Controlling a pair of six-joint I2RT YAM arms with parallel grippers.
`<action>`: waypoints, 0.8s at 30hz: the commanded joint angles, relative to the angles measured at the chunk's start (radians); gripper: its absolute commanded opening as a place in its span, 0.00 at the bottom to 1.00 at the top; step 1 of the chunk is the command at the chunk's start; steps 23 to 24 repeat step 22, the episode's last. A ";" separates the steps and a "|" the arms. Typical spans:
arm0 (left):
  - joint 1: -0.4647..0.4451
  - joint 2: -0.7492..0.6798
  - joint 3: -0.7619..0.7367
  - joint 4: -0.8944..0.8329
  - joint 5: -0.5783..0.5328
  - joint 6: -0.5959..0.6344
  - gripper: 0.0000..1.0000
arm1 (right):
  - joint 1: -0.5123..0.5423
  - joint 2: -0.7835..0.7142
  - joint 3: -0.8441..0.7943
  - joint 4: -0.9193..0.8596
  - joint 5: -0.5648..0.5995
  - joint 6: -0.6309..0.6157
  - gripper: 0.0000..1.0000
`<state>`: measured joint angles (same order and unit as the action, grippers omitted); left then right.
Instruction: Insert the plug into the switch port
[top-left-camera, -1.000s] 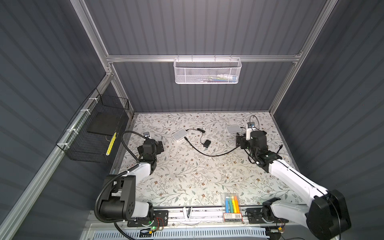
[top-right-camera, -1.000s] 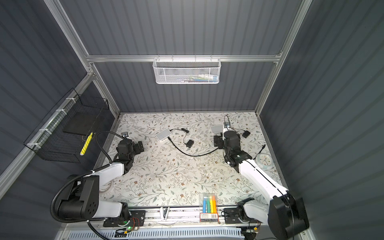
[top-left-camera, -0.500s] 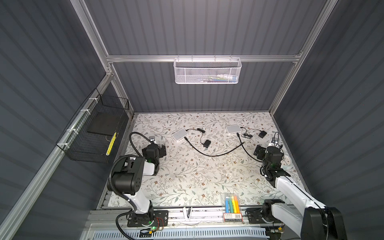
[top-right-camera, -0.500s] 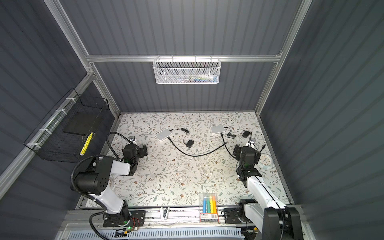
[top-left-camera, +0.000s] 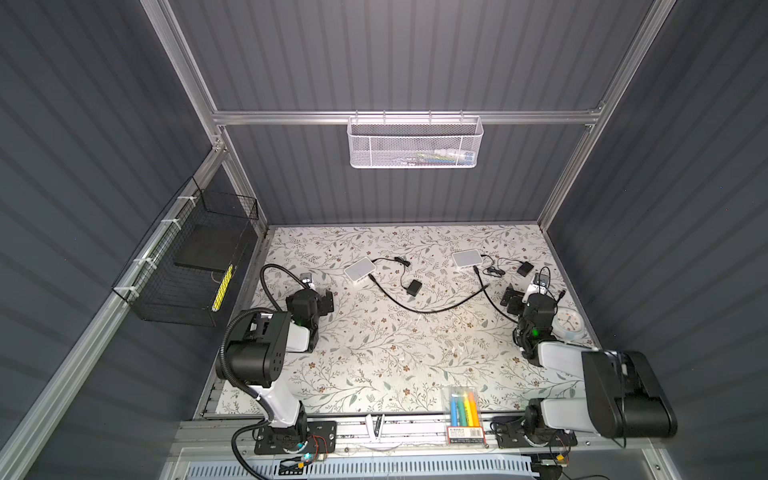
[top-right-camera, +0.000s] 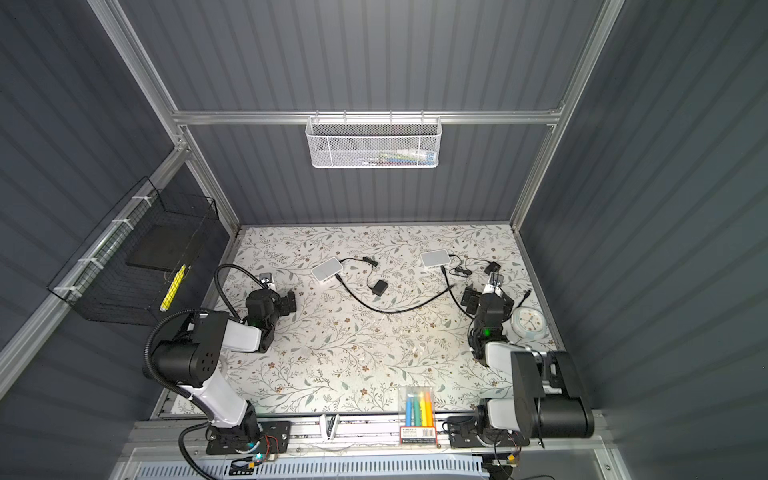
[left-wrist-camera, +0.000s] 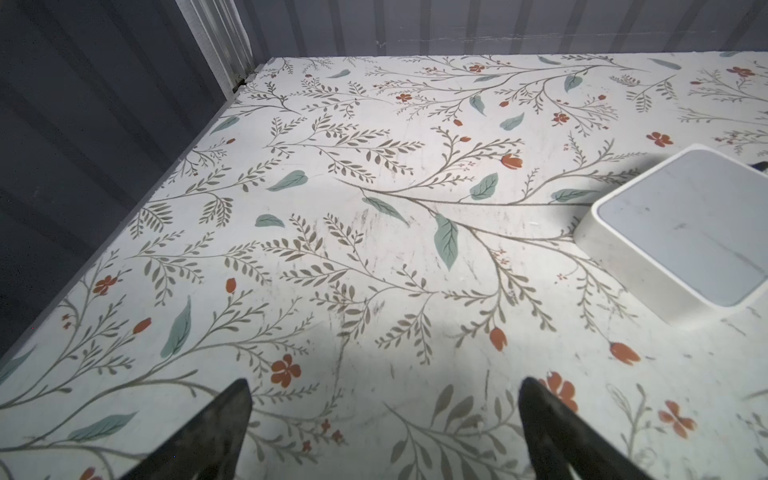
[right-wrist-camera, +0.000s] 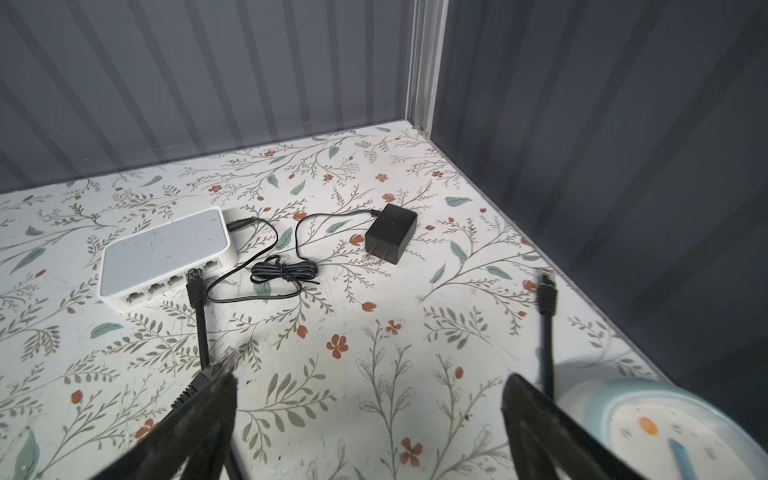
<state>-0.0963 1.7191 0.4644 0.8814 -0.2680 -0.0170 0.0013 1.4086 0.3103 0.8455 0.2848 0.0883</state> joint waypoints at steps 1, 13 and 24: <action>0.008 -0.004 0.004 0.030 0.003 0.020 1.00 | -0.006 0.031 0.005 0.123 -0.075 -0.030 0.99; 0.009 -0.004 0.003 0.031 0.003 0.019 1.00 | -0.017 0.054 -0.003 0.171 -0.137 -0.045 0.99; 0.009 -0.006 0.003 0.031 0.003 0.019 1.00 | -0.019 0.053 -0.011 0.190 -0.026 0.003 0.99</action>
